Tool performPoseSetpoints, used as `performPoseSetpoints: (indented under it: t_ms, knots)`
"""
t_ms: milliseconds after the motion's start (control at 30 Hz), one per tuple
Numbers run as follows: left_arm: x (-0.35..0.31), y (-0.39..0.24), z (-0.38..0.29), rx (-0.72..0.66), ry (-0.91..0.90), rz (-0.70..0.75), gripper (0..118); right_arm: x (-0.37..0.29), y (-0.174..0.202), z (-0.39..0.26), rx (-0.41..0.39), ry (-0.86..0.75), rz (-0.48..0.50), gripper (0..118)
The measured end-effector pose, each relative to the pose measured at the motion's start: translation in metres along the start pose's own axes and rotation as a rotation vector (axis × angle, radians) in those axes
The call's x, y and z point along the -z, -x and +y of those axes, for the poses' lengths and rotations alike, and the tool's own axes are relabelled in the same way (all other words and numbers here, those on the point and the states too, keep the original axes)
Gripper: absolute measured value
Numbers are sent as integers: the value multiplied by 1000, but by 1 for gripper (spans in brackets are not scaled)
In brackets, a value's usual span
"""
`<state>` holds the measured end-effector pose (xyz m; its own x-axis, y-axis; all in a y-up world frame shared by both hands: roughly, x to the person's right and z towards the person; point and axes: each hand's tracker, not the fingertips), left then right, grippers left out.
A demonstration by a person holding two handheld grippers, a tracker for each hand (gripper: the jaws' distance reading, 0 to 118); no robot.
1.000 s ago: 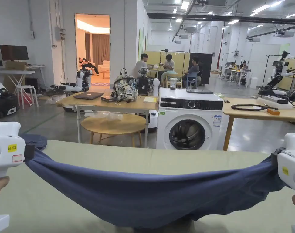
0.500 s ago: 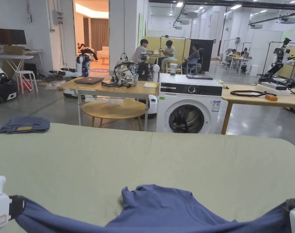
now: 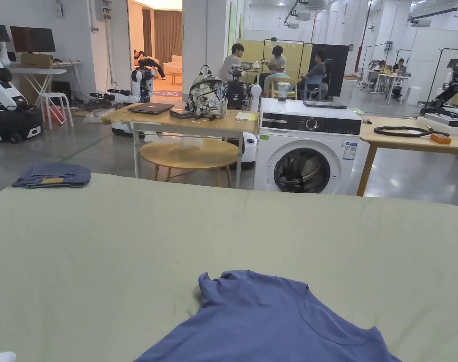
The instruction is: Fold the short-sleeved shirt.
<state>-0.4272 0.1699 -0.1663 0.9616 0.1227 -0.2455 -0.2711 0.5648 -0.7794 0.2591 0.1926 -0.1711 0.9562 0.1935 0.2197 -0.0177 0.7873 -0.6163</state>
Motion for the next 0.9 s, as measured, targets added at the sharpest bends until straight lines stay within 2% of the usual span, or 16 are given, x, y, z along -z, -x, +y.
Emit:
performPoseSetpoints:
  t_ms: [200, 233, 267, 300, 333, 400, 700, 733, 833, 867, 900]
  knots:
    - [-5, -3, -10, 24, 35, 19, 0, -1, 6, -5, -10, 4, -7, 7]
    - [-5, -4, -9, 28, 27, 29, 9, -3, 9, -4, -15, 1, -9, 16]
    - [-8, -7, -9, 37, 5, 55, 21, -6, 12, -3, -18, -7, -15, 30]
    - [-11, -9, -6, 48, -22, 94, 35, -9, 16, -1, -17, -24, -16, 51]
    - [-13, -11, -3, 51, -46, 105, 42, -12, 18, 1, -9, -42, -7, 68]
    - [-21, -17, 4, 52, -90, 73, 52, -19, 30, 8, 1, -93, 1, 69]
    - [-46, -94, 38, 163, -320, -80, 51, -41, 108, 49, 71, -254, 170, 69]
    - [-48, -104, 41, 176, -351, -81, 44, -44, 117, 53, 77, -273, 180, 68]
    - [-58, -136, 45, 211, -446, -89, 36, -55, 145, 64, 93, -333, 224, 68]
    - [-62, -146, 46, 221, -473, -88, 26, -59, 153, 68, 96, -357, 246, 64]
    - [-66, -155, 47, 225, -497, -86, 19, -64, 161, 71, 97, -380, 250, 54]
